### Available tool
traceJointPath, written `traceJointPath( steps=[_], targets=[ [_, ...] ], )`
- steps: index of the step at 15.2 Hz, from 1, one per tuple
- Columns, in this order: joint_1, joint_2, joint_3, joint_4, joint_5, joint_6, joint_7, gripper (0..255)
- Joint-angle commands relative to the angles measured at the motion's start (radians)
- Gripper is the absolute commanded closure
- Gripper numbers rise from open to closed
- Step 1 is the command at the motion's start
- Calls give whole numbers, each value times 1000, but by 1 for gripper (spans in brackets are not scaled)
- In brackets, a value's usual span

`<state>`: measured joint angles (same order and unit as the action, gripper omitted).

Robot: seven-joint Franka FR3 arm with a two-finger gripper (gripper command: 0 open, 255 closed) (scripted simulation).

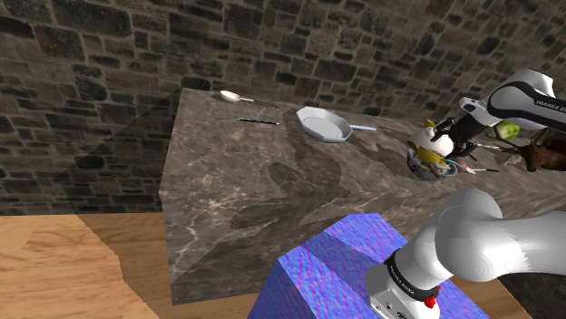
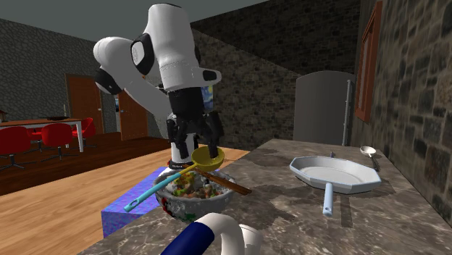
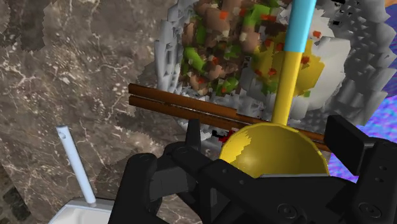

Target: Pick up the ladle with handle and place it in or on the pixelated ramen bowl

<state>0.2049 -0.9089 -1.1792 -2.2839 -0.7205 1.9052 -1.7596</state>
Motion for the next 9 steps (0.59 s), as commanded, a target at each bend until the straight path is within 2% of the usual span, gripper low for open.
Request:
traceJointPath(
  steps=[1, 2, 9],
  targets=[
    [-16, -6, 44, 36, 26, -55, -14, 0],
    [-21, -7, 61, 53, 37, -79, -18, 0],
    [-20, -7, 61, 53, 37, -79, -18, 0]
  ],
)
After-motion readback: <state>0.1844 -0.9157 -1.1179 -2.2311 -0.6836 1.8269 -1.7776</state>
